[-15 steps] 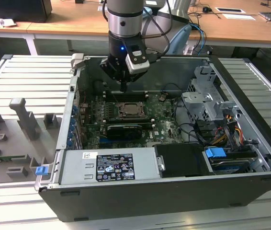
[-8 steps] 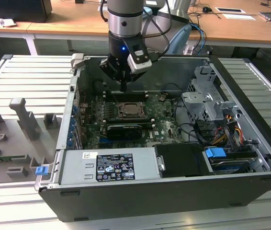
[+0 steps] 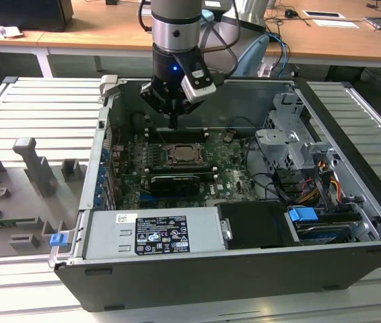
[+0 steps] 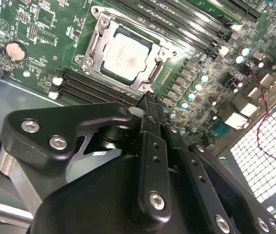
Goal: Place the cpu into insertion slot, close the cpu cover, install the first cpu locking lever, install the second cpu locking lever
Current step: 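Install the first cpu locking lever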
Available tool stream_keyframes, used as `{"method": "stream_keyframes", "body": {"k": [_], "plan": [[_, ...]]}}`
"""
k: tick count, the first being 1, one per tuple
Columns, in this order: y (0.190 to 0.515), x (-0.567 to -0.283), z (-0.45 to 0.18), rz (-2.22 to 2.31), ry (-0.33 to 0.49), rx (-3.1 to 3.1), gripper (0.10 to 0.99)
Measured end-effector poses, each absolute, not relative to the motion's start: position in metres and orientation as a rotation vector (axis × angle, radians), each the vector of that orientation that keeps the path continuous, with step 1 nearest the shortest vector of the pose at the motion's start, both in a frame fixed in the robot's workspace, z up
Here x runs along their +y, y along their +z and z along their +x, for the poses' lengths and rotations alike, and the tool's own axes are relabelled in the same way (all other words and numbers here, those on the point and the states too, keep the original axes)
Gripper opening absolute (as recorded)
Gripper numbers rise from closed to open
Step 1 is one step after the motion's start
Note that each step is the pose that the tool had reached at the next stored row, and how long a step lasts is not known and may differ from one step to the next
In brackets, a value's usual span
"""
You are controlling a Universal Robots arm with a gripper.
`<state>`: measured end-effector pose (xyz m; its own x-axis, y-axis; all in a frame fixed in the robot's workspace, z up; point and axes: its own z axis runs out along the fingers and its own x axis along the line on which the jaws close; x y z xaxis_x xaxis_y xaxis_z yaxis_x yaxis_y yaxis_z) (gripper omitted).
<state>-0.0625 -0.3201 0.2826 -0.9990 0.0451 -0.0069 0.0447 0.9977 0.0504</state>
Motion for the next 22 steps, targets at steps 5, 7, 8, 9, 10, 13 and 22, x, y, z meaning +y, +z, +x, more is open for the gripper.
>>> {"method": "stream_keyframes", "body": {"k": [5,7,8,9,10,13,22], "plan": [[0.2825,-0.3201,-0.0625,-0.03,0.079,3.134,0.106],[0.2825,-0.3201,-0.0625,-0.055,0.079,3.134,0.106],[0.2825,-0.3201,-0.0625,-0.075,0.079,3.134,0.106],[0.2825,-0.3201,-0.0626,-0.101,0.079,3.134,0.106],[0.2825,-0.3201,-0.0625,-0.123,0.079,3.133,0.106],[0.2825,-0.3201,-0.0625,-0.203,0.08,3.13,0.106],[0.2804,-0.3208,-0.0627,-0.391,0.079,3.116,0.106]]}}
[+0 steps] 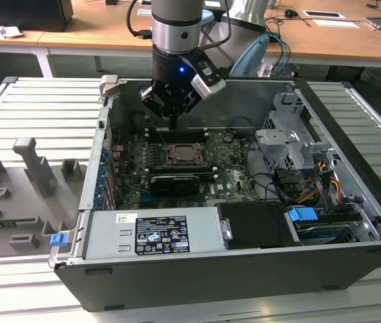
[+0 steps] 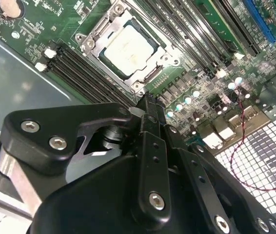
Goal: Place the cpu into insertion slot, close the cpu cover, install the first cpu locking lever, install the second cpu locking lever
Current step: 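Install the first cpu locking lever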
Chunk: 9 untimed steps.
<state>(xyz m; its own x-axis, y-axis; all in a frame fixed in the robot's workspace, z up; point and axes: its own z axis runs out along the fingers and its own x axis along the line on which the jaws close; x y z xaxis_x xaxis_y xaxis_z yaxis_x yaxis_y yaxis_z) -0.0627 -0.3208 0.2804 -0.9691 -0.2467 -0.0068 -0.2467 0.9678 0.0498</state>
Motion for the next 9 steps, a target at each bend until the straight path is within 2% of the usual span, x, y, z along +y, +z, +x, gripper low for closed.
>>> {"method": "stream_keyframes", "body": {"k": [9], "plan": [[0.2763,-0.3208,-0.0643,-0.16,0.077,3.13,0.106]]}}
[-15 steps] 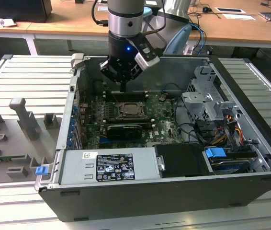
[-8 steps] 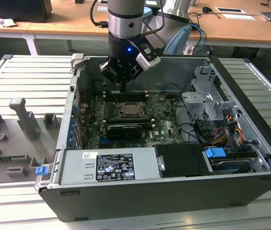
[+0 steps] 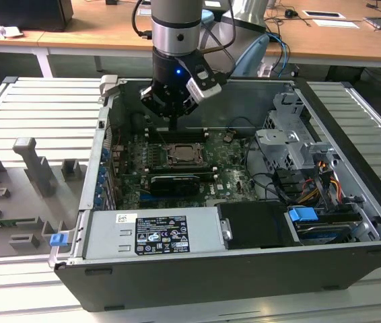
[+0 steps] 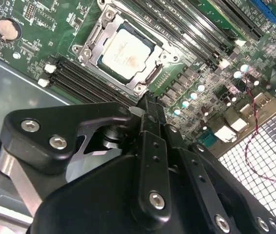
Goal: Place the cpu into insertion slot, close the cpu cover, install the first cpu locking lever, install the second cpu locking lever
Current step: 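Install the first cpu locking lever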
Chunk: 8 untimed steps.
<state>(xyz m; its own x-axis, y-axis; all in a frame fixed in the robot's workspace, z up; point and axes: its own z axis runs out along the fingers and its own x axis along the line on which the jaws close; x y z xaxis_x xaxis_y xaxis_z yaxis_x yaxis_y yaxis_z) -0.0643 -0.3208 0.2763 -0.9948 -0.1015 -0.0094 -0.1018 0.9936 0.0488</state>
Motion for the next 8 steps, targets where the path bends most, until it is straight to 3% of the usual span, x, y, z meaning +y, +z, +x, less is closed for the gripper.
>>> {"method": "stream_keyframes", "body": {"k": [8], "plan": [[0.2747,-0.3207,-0.069,-0.15,0.077,3.128,0.106]]}}
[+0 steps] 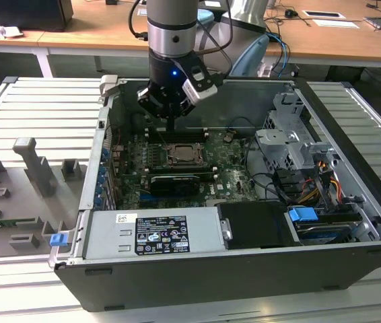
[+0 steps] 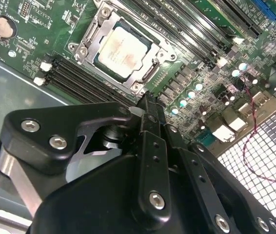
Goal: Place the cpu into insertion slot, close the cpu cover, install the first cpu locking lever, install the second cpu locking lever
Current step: 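Install the first cpu locking lever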
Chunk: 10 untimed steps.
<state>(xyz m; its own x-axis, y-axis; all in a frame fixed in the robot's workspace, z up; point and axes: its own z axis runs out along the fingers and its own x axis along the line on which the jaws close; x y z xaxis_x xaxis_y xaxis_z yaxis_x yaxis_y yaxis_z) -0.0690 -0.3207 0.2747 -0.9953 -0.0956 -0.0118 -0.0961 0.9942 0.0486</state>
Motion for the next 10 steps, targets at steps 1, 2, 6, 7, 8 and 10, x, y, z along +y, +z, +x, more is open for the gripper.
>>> {"method": "stream_keyframes", "body": {"k": [1,2,6,7,8,10], "plan": [[0.275,-0.321,-0.069,-0.138,0.077,3.128,0.106],[0.275,-0.321,-0.069,-0.125,0.077,3.128,0.106],[0.274,-0.321,-0.071,-0.077,0.076,3.129,0.106],[0.273,-0.321,-0.075,-0.077,0.076,3.129,0.106],[0.272,-0.321,-0.078,-0.078,0.076,3.129,0.106],[0.271,-0.321,-0.084,-0.078,0.076,3.129,0.106]]}}
